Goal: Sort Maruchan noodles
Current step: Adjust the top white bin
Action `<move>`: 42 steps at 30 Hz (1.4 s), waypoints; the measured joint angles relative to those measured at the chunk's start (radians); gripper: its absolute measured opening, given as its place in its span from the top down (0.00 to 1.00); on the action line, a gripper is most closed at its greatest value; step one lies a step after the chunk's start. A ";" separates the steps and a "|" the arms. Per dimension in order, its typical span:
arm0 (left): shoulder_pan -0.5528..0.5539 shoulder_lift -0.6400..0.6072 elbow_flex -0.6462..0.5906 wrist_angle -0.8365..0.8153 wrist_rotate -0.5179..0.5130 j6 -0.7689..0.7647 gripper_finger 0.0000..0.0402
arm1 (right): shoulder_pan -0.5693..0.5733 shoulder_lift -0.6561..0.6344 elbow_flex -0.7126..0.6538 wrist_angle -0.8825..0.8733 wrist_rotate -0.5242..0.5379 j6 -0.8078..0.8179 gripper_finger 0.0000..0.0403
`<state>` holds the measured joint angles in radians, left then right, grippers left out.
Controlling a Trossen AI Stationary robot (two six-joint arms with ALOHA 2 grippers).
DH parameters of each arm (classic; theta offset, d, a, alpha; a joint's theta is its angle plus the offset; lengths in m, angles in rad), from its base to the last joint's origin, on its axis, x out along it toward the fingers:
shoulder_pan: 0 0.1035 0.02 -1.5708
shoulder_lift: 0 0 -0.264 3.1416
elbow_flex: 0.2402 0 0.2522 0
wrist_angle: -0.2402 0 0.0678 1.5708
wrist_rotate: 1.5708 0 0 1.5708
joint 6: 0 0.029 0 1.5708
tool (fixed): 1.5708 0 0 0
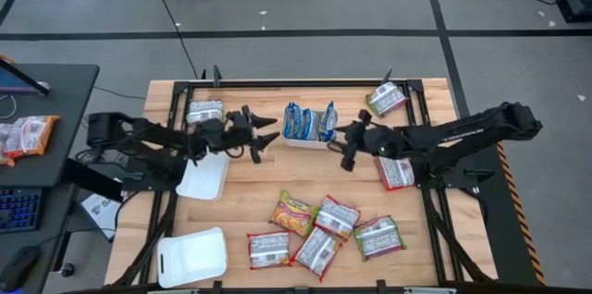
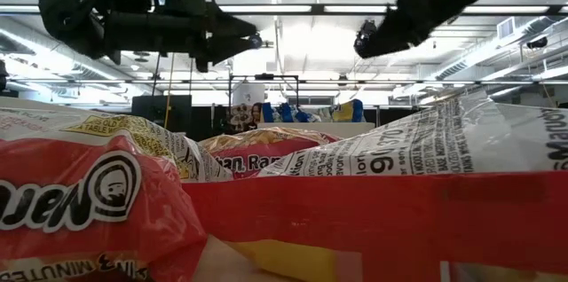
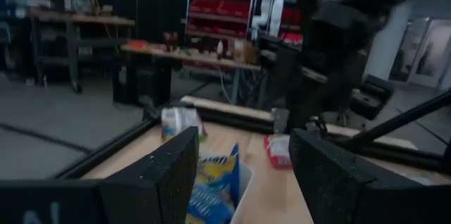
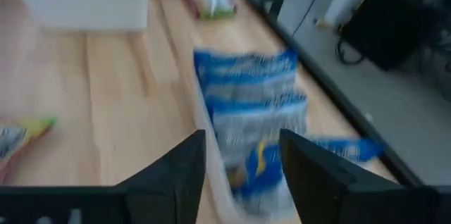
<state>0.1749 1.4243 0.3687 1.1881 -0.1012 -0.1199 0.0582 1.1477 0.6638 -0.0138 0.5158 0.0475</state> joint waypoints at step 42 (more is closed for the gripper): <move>-0.160 -0.041 0.074 -0.208 -0.182 -0.021 0.44 | 0.000 0.403 -0.179 0.389 -0.109 0.351 0.76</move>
<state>0.0149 1.3837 0.4422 0.9798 -0.2835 -0.1404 0.0586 1.5512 0.4849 0.3751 0.4065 0.3988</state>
